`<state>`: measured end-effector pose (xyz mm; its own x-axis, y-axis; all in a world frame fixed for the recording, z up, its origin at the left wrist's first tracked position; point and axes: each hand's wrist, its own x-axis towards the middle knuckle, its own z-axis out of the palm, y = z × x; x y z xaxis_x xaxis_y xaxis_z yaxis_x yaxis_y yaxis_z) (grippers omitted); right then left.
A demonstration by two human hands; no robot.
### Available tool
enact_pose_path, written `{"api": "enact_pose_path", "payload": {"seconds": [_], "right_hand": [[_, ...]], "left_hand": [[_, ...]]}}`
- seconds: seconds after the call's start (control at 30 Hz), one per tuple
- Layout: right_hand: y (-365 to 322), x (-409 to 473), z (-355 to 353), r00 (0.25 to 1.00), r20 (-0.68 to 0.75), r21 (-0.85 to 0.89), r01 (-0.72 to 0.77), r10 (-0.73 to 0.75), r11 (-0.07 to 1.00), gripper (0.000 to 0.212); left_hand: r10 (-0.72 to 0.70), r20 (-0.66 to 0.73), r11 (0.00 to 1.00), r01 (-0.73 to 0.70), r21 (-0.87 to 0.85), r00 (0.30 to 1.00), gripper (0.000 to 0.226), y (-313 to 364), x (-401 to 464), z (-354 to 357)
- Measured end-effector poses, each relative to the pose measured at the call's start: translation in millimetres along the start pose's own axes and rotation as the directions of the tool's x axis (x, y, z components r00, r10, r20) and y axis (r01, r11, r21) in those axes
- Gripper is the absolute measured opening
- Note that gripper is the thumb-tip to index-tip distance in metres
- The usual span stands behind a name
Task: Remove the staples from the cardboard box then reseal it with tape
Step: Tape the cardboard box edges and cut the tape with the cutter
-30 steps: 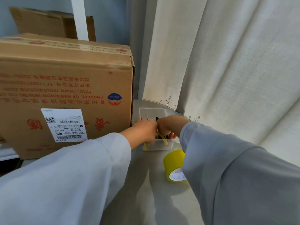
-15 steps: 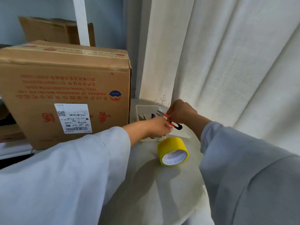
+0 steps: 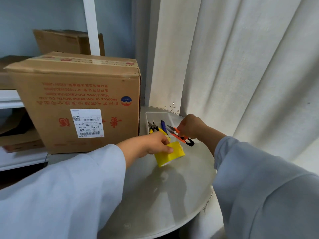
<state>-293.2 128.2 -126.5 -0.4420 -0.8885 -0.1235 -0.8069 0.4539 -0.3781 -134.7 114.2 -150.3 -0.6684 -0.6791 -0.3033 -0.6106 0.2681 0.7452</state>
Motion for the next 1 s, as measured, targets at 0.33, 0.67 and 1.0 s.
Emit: {"api": "enact_pose_path", "payload": {"seconds": [0.33, 0.67, 1.0], "right_hand": [[-15, -42, 48, 0.98, 0.194, 0.105, -0.071, 0.05, 0.992, 0.022], [3, -38, 93, 0.998, 0.011, -0.025, -0.063, 0.064, 0.998, 0.015], [-23, -53, 61, 0.982, 0.181, 0.703, -0.169, 0.056, 0.691, 0.048]], "left_hand": [[0.009, -0.14, 0.999, -0.015, -0.038, 0.99, 0.017, -20, -59, -38], [0.065, -0.212, 0.998, -0.066, 0.001, 0.975, 0.019, -41, -69, -29], [0.268, -0.277, 0.9, -0.137, 0.414, 0.923, 0.014, -44, -73, -36]]}}
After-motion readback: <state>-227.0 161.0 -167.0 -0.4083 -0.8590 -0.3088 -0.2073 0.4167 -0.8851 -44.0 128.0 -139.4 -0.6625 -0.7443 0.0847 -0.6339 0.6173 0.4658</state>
